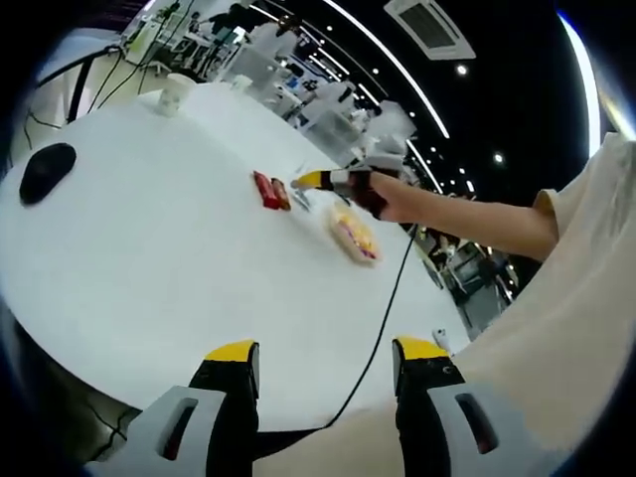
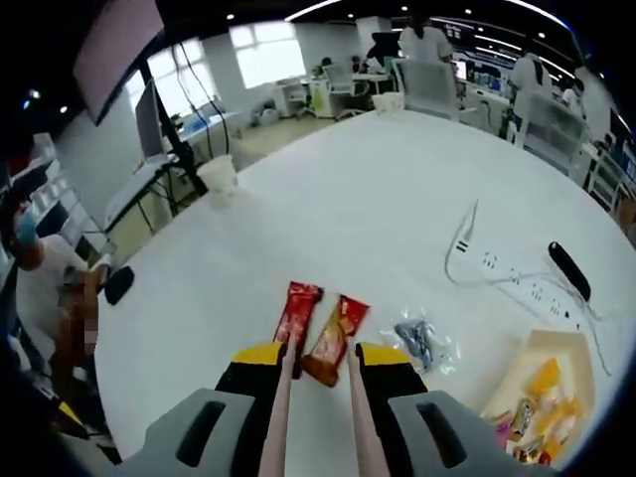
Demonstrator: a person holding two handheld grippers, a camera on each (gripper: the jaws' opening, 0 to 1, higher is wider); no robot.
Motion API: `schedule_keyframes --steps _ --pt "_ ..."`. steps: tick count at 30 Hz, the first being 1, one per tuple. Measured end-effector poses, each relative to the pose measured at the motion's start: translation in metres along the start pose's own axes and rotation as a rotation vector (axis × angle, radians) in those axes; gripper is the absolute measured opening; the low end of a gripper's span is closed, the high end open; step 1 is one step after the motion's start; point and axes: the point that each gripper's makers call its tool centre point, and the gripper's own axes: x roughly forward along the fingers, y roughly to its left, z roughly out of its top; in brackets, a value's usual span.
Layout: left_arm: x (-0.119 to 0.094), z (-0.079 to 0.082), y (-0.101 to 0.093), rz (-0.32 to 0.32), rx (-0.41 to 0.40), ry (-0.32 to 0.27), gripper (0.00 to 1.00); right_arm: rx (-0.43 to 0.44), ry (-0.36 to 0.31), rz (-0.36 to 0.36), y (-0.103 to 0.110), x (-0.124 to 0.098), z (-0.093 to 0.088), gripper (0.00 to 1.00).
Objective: Place the target food into the container with the food tongs after gripping and lifting it, then release it inside without dropping or visibly crushing the food.
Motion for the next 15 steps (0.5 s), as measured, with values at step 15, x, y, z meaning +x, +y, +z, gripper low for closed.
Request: schedule_keyframes --steps 15 --pt "0.0028 -0.0011 0.0035 0.001 -0.02 0.006 0.54 -0.003 0.015 -0.022 -0.002 0.0077 -0.0014 0.27"
